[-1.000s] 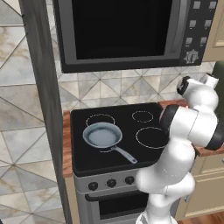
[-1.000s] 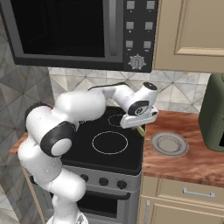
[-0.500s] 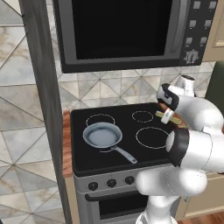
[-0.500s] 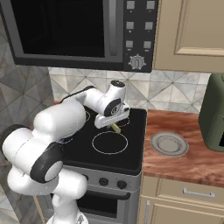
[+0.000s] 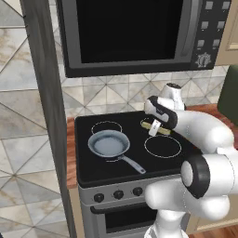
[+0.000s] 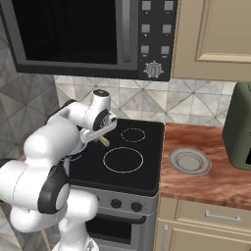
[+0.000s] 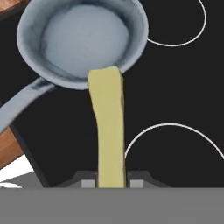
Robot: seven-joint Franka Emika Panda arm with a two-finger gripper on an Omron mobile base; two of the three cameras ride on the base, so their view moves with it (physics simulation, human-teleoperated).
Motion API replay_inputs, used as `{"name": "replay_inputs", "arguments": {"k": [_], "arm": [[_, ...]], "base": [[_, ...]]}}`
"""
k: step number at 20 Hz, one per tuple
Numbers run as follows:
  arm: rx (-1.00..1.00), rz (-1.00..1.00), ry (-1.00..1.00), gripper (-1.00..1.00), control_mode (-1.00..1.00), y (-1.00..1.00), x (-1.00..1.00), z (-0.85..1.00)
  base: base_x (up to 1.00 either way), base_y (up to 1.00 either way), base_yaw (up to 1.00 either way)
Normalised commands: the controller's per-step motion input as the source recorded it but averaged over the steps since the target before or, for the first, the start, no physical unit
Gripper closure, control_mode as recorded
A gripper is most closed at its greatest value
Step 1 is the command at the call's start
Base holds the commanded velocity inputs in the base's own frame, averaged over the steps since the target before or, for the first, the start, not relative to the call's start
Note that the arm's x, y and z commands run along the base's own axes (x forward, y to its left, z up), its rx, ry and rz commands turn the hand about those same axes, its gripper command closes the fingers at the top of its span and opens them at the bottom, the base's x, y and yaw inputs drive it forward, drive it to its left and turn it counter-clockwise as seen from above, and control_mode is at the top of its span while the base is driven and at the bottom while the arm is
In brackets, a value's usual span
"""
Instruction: Pick up the butter stick and place it in the pan. Then turn on the burner for the pan.
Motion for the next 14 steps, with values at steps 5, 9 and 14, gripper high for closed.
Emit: {"name": "replay_inputs", "arguments": {"k": [5, 9, 14], "arm": [[-0.02, 0.11, 0.00, 1.00, -1.00, 1.00, 0.19, 0.00], [-0.08, 0.06, 0.00, 1.00, -1.00, 0.99, 0.32, -0.02], [-0.12, 0.00, 0.00, 1.00, -1.00, 0.74, 0.36, -0.15]], "base": [[0.00, 0.00, 0.00], [0.00, 0.00, 0.00], [0.00, 0.00, 0.00]]}}
